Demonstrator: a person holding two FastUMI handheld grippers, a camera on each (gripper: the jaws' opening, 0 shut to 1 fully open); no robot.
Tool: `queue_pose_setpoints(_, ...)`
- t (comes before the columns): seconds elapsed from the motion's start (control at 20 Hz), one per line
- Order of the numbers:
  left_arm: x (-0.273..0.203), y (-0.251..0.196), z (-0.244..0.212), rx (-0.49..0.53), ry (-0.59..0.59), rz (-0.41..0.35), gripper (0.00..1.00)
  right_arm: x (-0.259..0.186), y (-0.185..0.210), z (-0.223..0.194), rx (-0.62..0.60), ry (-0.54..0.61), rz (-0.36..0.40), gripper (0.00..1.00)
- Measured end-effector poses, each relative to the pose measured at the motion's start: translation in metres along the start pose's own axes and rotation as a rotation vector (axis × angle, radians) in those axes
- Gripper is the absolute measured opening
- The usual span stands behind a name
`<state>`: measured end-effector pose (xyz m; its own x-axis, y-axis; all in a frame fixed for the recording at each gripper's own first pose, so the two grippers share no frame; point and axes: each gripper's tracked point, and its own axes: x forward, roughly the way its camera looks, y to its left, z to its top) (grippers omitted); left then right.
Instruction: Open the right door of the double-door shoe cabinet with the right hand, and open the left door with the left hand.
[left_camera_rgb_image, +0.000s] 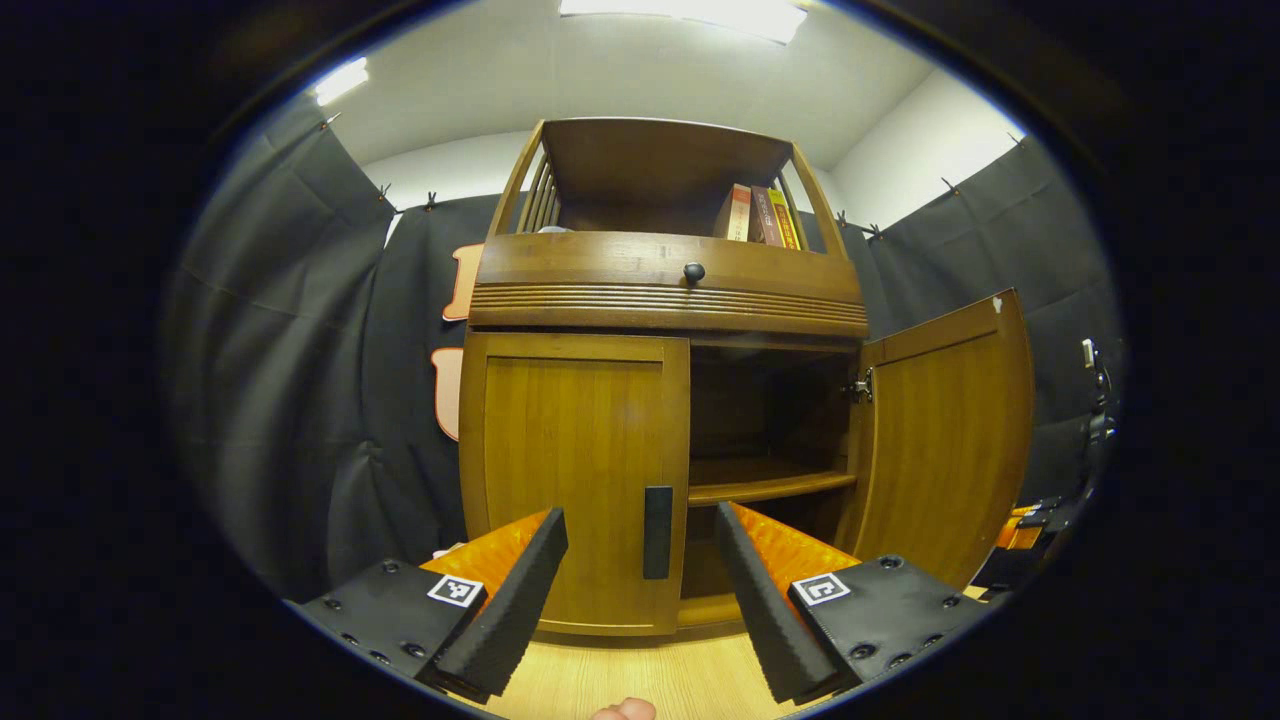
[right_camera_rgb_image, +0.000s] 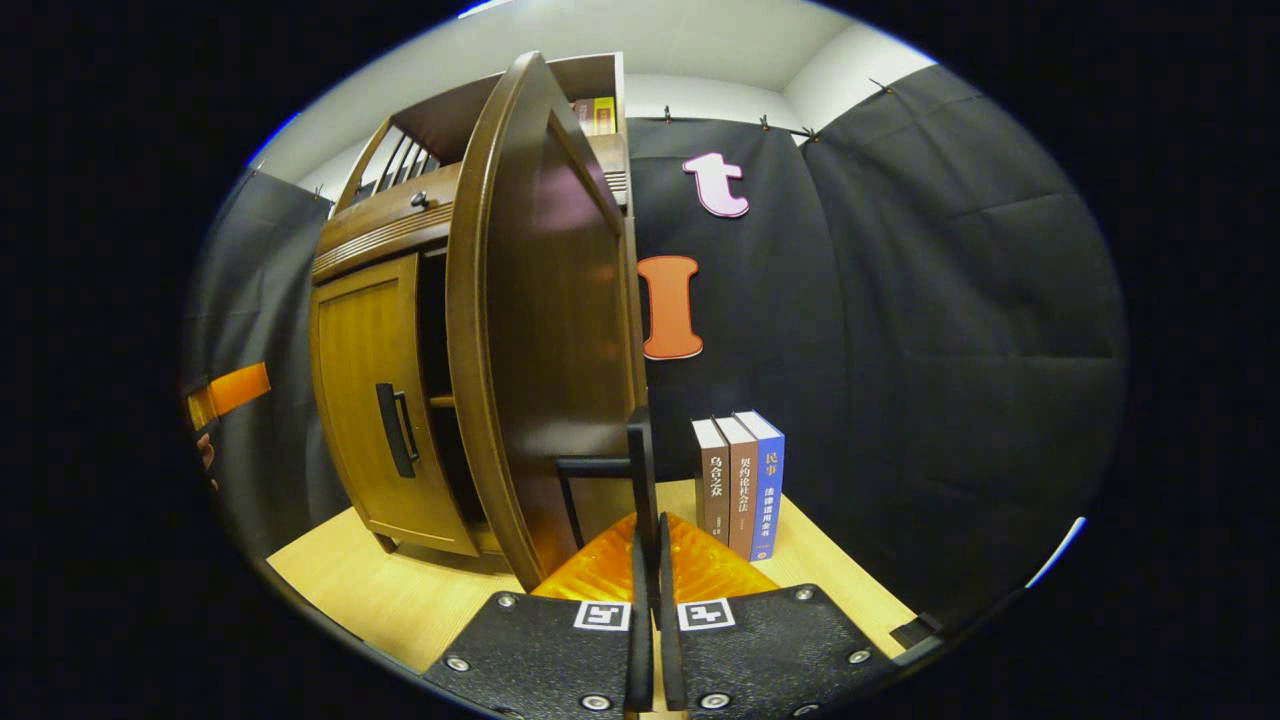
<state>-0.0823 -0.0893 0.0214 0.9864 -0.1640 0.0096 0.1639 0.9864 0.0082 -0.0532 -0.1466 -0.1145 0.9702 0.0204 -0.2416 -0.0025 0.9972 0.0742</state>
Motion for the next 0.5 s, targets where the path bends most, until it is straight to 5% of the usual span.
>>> queue_pose_setpoints(0.5, 0.003, 0.020, -0.014, 0.010, 0.022, 0.083, 0.99, 0.010, -0.038, 0.002, -0.021, -0.002, 0.168, 0.02)
